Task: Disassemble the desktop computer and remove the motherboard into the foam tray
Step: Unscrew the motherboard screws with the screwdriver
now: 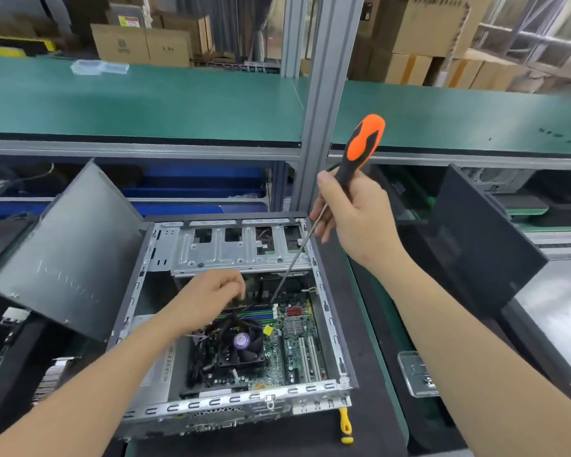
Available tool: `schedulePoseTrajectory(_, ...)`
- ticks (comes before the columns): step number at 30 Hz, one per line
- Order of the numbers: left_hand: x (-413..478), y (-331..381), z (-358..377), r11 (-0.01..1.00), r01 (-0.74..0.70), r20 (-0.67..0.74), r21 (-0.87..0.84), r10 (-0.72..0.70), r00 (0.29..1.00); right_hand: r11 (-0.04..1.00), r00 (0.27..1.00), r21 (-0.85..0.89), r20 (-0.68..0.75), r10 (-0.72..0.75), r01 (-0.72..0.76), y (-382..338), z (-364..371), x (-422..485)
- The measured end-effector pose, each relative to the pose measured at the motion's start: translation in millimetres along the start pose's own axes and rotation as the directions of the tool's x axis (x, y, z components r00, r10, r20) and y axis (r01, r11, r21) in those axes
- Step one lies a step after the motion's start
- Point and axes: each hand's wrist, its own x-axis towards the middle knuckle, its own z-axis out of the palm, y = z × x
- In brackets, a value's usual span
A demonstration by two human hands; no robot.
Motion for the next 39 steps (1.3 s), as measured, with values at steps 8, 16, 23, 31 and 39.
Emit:
schedulePoseTrajectory(8, 30.9, 9.7, 27.8, 0.542, 0.290, 0.223, -0.788, -0.188, 0.957, 0.964, 0.994, -0.255, -0.094, 0.058, -0.080, 49.3, 36.7, -31.3)
schedulePoseTrajectory(16, 37.3, 8.0, 47.1, 0.945, -0.143, 0.010, -0.295, 0.153, 0.988, 0.964, 0.992, -0.262, -0.121, 0.020, -0.051, 73.2, 55.1, -48.1)
schedulePoseTrajectory(23, 57.4, 3.4, 60.8, 0.935, -0.207, -0.092, -0.288, 0.188, 0.978, 0.963, 0.992, -0.267, -0.125, 0.011, -0.044, 74.2, 55.4, -46.2)
schedulePoseTrajectory(31, 62.7, -1.1, 65.3, 0.931, -0.267, -0.123, -0.248, 0.243, 0.962, 0.962, 0.994, -0.270, -0.104, 0.014, -0.042, 74.6, 55.9, -47.1)
schedulePoseTrajectory(39, 61.9, -0.8, 65.1, 0.940, -0.264, -0.127, -0.214, 0.242, 0.962, 0.961, 0.994, -0.273, -0.105, 0.008, -0.037, 75.5, 56.8, -47.3)
